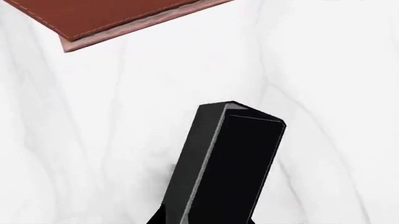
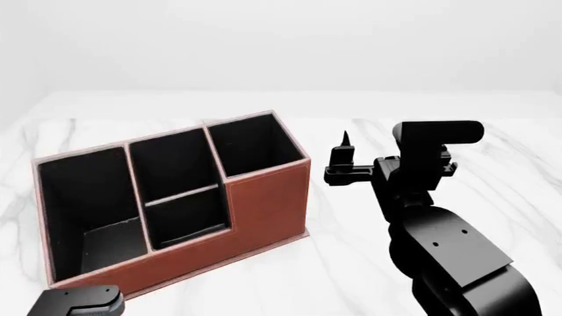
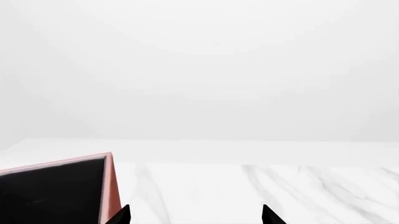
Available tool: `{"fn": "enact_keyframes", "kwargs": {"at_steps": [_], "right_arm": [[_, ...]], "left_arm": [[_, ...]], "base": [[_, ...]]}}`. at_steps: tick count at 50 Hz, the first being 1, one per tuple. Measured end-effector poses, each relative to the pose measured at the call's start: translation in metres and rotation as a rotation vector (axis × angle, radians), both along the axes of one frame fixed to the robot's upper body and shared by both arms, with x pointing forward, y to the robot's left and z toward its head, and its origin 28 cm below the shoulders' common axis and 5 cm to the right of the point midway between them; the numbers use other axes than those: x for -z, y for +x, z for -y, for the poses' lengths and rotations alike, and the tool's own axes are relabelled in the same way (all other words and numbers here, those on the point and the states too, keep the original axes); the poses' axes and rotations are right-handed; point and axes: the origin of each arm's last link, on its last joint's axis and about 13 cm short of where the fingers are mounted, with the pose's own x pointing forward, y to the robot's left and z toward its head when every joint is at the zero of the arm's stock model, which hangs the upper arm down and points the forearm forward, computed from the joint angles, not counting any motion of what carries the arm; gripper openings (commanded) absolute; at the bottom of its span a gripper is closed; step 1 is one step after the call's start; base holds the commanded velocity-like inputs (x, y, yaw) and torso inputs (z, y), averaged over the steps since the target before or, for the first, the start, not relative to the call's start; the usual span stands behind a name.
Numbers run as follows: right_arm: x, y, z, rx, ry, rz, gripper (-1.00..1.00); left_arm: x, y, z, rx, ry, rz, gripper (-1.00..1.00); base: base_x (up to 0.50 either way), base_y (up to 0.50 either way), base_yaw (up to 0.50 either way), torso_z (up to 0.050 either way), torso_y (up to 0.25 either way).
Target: Pick up the book and place it in the front compartment of the caddy.
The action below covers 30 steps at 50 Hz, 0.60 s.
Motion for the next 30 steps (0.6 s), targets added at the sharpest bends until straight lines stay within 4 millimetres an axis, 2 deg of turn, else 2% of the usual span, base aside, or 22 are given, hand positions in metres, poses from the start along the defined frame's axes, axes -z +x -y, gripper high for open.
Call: {"fn": "enact_keyframes", "kwargs": {"at_steps": [15,30], "right_arm": [[0.000,0.001,0.000,0.003,0.003,-0.001,1.00],[-0.001,0.002,0.001,0.008,0.009,0.000,1.00]], "left_arm": [[-0.006,-0.002,0.001,0.042,0.054,-0.023,-1.00],[-0.047,0.015,0.010,0.213,0.160,0.064,-1.00]], "base": [[0.00,0.00,0.00,0.000,0.000],[0.00,0.00,0.00,0.000,0.001]]}}
